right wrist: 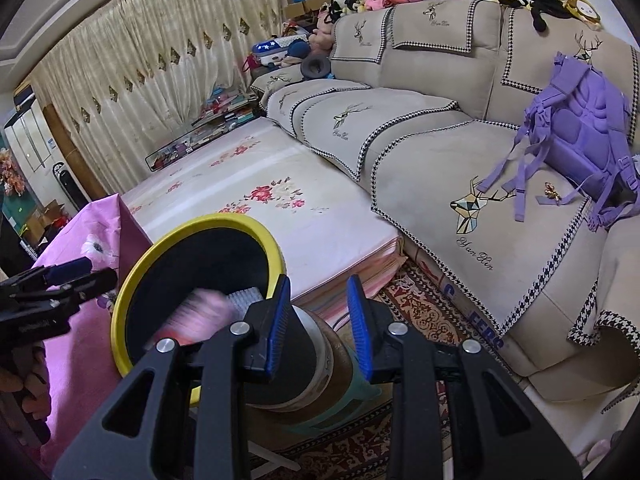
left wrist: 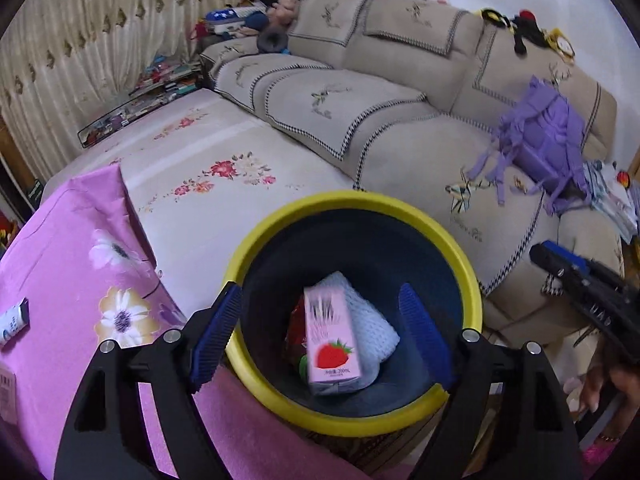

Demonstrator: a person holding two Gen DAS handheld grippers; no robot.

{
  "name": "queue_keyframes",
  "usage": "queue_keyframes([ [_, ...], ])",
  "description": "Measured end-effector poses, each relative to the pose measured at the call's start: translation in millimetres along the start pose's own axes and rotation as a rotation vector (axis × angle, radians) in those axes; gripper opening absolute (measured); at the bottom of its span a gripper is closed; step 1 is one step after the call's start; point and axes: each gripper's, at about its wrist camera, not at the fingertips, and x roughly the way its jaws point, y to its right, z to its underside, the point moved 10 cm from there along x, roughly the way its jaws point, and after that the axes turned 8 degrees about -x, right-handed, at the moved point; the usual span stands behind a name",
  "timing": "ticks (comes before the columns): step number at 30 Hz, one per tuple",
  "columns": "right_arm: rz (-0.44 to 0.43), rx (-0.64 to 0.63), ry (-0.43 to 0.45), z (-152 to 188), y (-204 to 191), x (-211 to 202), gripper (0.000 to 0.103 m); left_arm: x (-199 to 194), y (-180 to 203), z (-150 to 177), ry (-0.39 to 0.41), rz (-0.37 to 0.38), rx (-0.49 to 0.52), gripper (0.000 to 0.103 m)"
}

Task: Collect trash
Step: 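Carry the milk carton over the bin and open the left gripper, then move both tools back to the table toward the white cardboard box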

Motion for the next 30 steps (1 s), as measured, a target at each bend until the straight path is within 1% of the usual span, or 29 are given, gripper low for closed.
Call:
queue_keyframes([
  [3,-0.014,-0.009,0.003,-1,-8,-2,0.030,-30,-13,4,0.055,-0.011,-0.031,0.081],
  [6,-0.037,-0.029,0.001,-1,-23,-1,0.034,-71,-37,16,0.114,-0.033,-0.074,0.085],
  [8,-0.056,-0.049,-0.004,0,-38,1,0.034,-105,-57,30,0.159,-0.052,-0.120,0.088],
  [10,-0.077,-0.072,-0.009,1,-53,2,0.034,-135,-79,45,0.185,-0.063,-0.161,0.089],
  [12,-0.100,-0.096,-0.010,1,-71,1,0.034,-166,-104,62,0.226,-0.093,-0.211,0.092],
  [14,-0.128,-0.120,-0.011,-1,-88,-1,0.034,-197,-130,81,0.262,-0.141,-0.254,0.092],
  [16,-0.176,-0.159,-0.009,-3,-116,-6,0.034,-223,-152,101,0.290,-0.191,-0.297,0.092],
  [18,-0.222,-0.200,-0.008,-3,-142,-11,0.035,-253,-183,128,0.313,-0.246,-0.365,0.092],
  [20,-0.278,-0.259,-0.006,-4,-178,-18,0.035,-274,-208,151,0.322,-0.278,-0.418,0.092],
  [22,-0.332,-0.306,-0.005,-3,-211,-24,0.035,-296,-233,176,0.330,-0.331,-0.468,0.092],
  [23,-0.352,-0.322,-0.005,-3,-223,-27,0.035,-304,-244,186,0.333,-0.355,-0.483,0.092],
  [25,-0.419,-0.375,-0.005,1,-262,-36,0.035,-323,-266,209,0.337,-0.413,-0.518,0.092],
  [26,-0.453,-0.399,-0.005,3,-282,-40,0.036,-330,-275,217,0.338,-0.428,-0.531,0.092],
  [29,-0.542,-0.457,-0.007,7,-333,-52,0.042,-345,-293,237,0.346,-0.451,-0.568,0.092],
  [30,-0.588,-0.480,-0.004,8,-355,-57,0.047,-350,-298,241,0.351,-0.456,-0.575,0.092],
])
